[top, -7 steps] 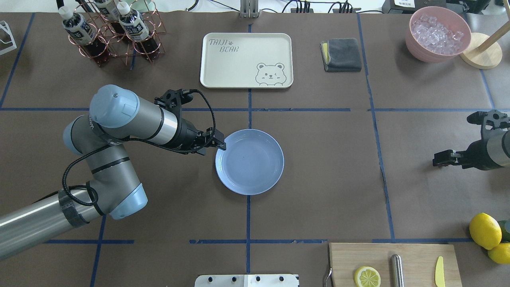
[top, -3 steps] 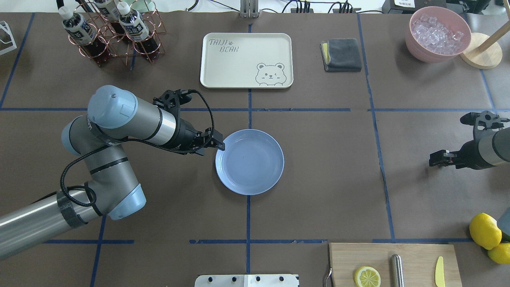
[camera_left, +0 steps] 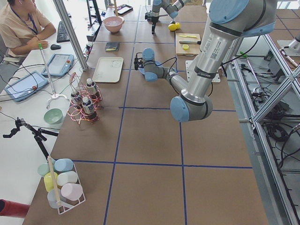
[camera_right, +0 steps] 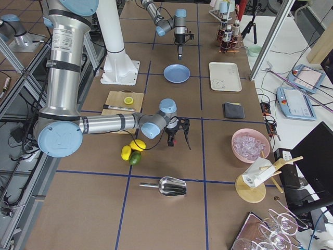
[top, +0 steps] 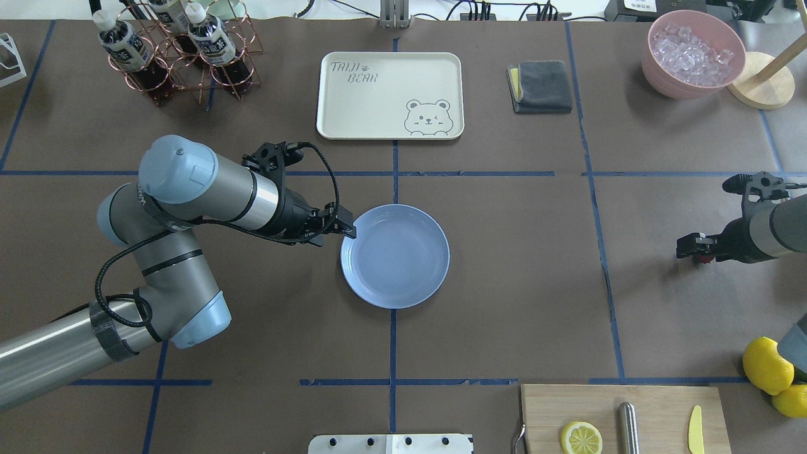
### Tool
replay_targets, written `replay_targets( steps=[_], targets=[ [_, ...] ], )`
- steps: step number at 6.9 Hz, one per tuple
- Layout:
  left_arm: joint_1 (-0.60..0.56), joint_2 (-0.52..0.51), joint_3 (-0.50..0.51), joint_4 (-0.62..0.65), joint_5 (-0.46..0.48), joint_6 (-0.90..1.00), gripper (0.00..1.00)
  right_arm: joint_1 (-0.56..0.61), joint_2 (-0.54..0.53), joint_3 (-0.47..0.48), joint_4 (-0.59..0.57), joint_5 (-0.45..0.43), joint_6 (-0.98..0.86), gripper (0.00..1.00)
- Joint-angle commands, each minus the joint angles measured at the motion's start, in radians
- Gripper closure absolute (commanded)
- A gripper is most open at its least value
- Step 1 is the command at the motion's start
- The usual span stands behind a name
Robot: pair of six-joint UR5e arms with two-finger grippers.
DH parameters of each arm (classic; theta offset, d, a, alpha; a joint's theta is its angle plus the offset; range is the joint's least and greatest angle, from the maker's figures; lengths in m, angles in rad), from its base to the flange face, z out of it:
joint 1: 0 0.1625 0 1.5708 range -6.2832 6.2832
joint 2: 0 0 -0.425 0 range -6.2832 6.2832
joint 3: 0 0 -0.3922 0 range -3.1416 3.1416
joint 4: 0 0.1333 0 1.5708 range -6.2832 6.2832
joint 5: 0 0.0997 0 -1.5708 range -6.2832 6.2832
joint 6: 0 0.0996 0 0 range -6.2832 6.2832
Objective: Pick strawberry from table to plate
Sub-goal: 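Hold the plate with the left gripper while the right gripper grasps the red strawberry, then carry the strawberry over the plate with the right gripper while the left gripper withdraws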
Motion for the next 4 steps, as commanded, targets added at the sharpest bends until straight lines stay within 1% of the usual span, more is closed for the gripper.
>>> replay_targets(
  steps=[1,3,4],
  targets=[
    [0.0,0.001,0.0,-0.001,0.0,0.0,0.25,0.004,0.001,-0.006,0.002,-0.004,0.0,0.46],
    [0.0,0.001,0.0,-0.002,0.0,0.0,0.25,0.006,-0.002,-0.003,0.002,-0.002,-0.001,1.0],
    [0.0,0.001,0.0,-0.002,0.0,0.0,0.24,0.007,-0.002,0.005,0.002,0.004,0.0,1.0]
  ],
)
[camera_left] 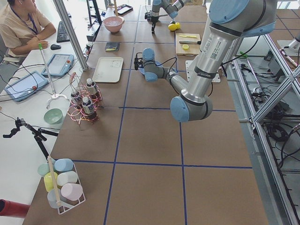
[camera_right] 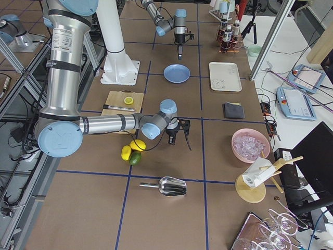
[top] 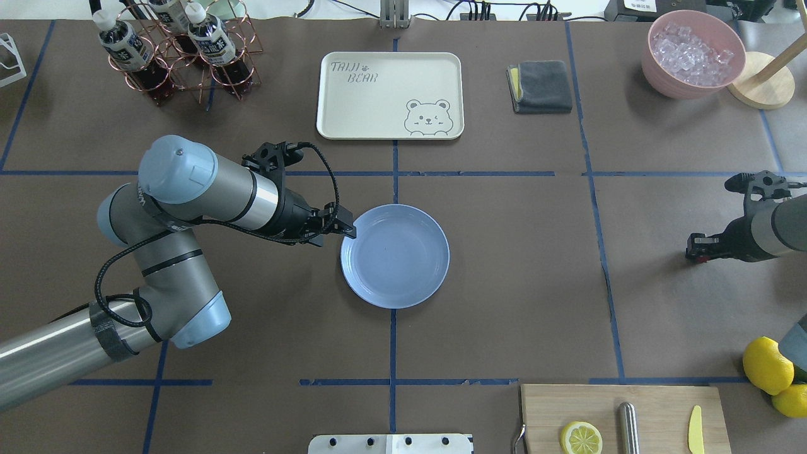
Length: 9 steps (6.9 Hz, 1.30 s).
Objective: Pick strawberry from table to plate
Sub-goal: 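Carry the strawberry over the plate with the right gripper while the left gripper withdraws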
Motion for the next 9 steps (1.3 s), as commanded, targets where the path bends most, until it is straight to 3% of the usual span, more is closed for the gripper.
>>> replay_targets(
  steps=[1,3,6,7,8,9],
  targets=[
    [0.0,-0.001,0.0,0.0,0.0,0.0,0.24,0.002,-0.002,0.011,0.0,0.011,0.007,1.0],
    [-0.002,0.0,-0.011,0.0,0.0,0.0,0.24,-0.001,0.017,0.121,-0.044,0.038,0.055,1.0],
    [-0.044,0.083,-0.09,0.003,0.002,0.035,0.25,-0.12,0.29,0.12,-0.069,0.037,0.475,1.0],
    [-0.069,0.124,-0.094,0.003,0.003,0.139,0.25,-0.168,0.373,0.117,-0.089,0.033,0.592,1.0],
    [-0.124,0.203,-0.124,0.003,-0.005,0.255,0.25,-0.205,0.483,0.118,-0.192,0.005,0.646,1.0],
    [-0.162,0.289,-0.168,0.004,-0.008,0.373,0.25,-0.277,0.599,0.114,-0.316,-0.079,0.697,1.0]
  ],
)
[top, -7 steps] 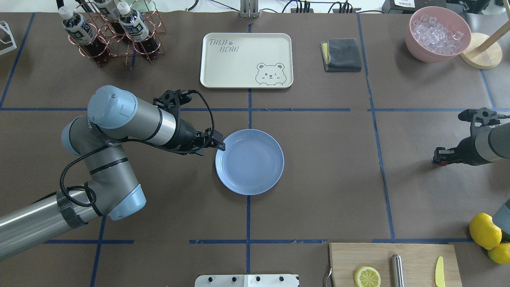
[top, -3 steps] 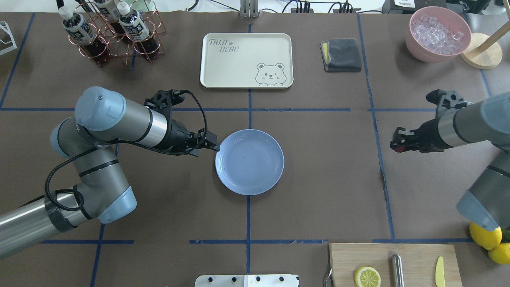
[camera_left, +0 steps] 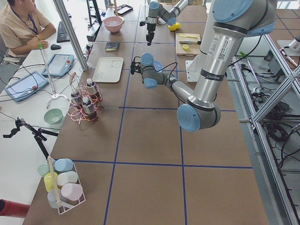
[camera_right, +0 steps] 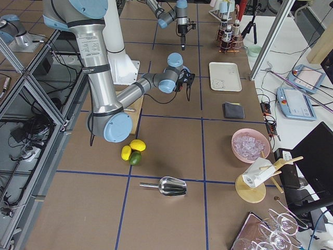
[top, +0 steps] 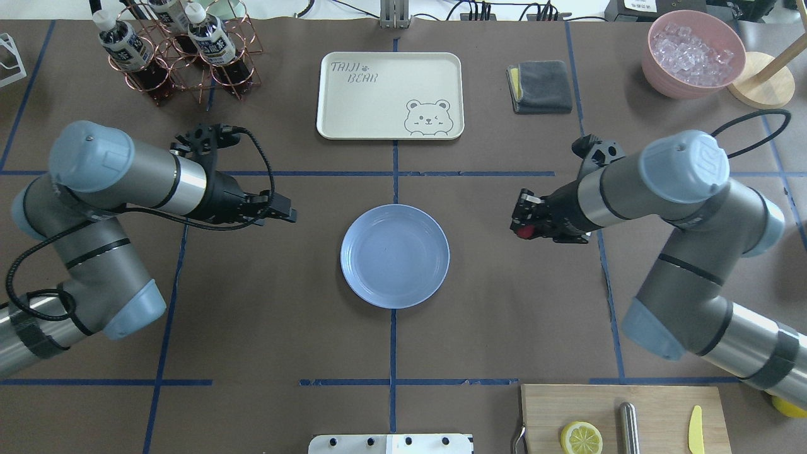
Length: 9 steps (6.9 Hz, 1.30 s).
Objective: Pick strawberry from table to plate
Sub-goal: 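Carry the strawberry over the plate with the right gripper while the left gripper withdraws, then lower the strawberry onto the plate and open the right gripper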
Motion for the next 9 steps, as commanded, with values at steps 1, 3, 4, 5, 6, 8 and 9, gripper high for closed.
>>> replay_targets(
  steps=[1,3,4,5,6,8,9],
  targets=[
    [-0.092,0.165,-0.075,0.0,-0.007,0.225,0.25,-0.116,0.212,-0.025,-0.21,-0.137,0.103,1.0],
    [-0.198,0.301,-0.102,0.0,-0.011,0.487,0.25,-0.158,0.35,-0.208,-0.209,-0.194,0.146,1.0],
    [-0.244,0.316,-0.097,0.001,-0.035,0.556,0.25,-0.187,0.393,-0.273,-0.208,-0.236,0.148,1.0],
    [-0.251,0.318,-0.097,0.001,-0.05,0.557,0.25,-0.205,0.395,-0.276,-0.208,-0.238,0.148,1.0],
    [-0.249,0.318,-0.098,0.001,-0.05,0.557,0.25,-0.212,0.395,-0.281,-0.209,-0.238,0.148,1.0],
    [-0.251,0.321,-0.1,0.0,-0.052,0.557,0.24,-0.213,0.406,-0.295,-0.209,-0.239,0.146,1.0],
    [-0.251,0.321,-0.1,0.0,-0.052,0.557,0.24,-0.215,0.408,-0.296,-0.212,-0.247,0.143,1.0]
  ],
)
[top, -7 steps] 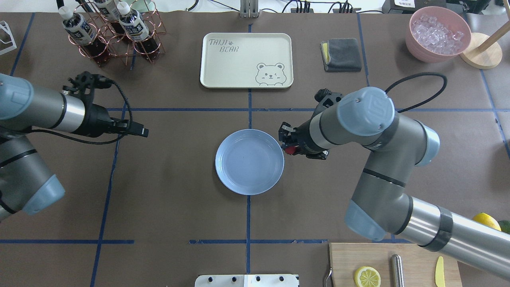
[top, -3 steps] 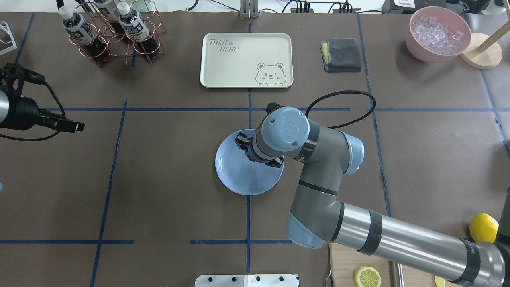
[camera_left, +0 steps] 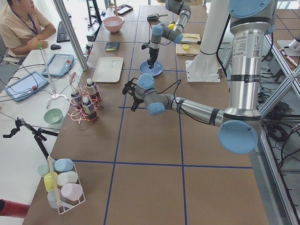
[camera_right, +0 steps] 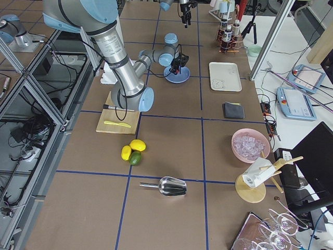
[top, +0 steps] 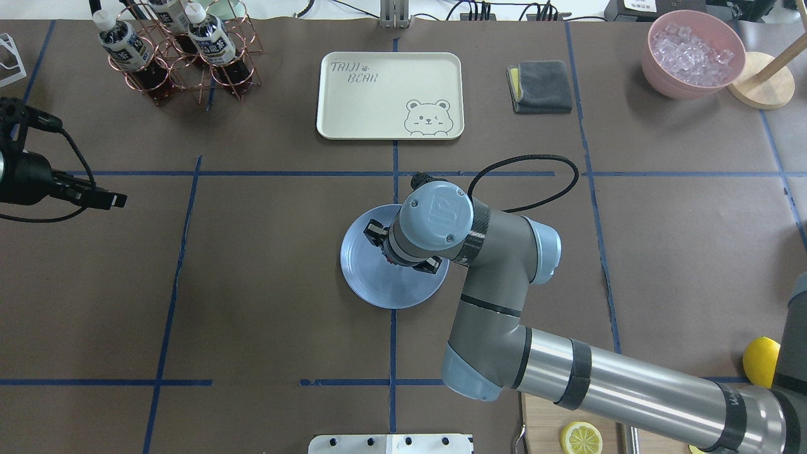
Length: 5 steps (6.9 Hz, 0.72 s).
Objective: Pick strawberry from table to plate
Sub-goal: 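Lower the strawberry onto the plate and open the right gripper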
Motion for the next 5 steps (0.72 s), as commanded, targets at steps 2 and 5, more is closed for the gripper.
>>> replay_targets(
  steps=[2,5],
  targets=[
    [-0.001,0.001,0.001,-0.001,-0.001,0.0,0.23,-0.005,0.02,-0.041,-0.007,-0.008,-0.007,1.0],
    [-0.001,0.001,0.002,-0.001,-0.001,0.0,0.23,-0.005,0.019,-0.047,-0.007,-0.012,-0.01,1.0]
  ],
)
